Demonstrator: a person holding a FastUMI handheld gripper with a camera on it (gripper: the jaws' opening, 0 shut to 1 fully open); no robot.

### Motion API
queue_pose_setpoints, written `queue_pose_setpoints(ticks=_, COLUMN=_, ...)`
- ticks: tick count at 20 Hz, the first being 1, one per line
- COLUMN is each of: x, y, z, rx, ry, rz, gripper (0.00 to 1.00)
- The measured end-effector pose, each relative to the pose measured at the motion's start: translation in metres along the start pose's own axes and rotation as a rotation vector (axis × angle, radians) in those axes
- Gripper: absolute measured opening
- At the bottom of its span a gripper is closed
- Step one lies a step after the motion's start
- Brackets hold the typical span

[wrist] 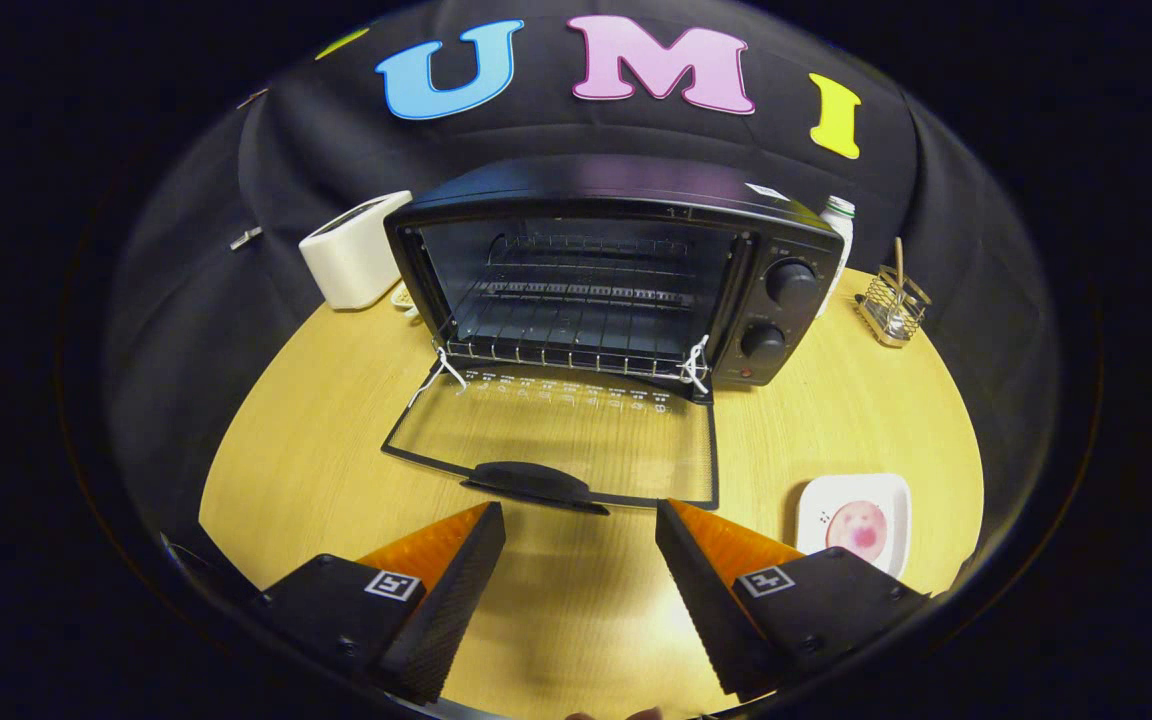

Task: Open the toaster oven, put the food inside, and close the toaster oven door.

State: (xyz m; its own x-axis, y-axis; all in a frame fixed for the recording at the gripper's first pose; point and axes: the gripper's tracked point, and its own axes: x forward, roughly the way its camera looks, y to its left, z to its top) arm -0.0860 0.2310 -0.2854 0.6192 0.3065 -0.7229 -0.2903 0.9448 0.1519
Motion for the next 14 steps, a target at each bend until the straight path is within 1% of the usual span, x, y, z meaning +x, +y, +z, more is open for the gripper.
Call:
queue_pose_setpoints(ticks=5, x=-0.025, y=-0.044, z=-0.002, rx=0.011, ry=0.093, rz=0.047, gripper=0.99)
queue_pose_setpoints(ticks=10, x=-0.045, y=-0.111, z=-0.017, rx=0.012, ry=0.221, rz=0.074, gripper=0.99)
queue_pose_setpoints(ticks=12, x=-0.050, y=-0.143, z=-0.022, rx=0.023, ry=0.255, rz=0.074, gripper=0.99)
queue_pose_setpoints(ticks=14, x=-0.052, y=-0.181, z=-0.026, rx=0.033, ry=0.288, rz=0.048, gripper=0.99)
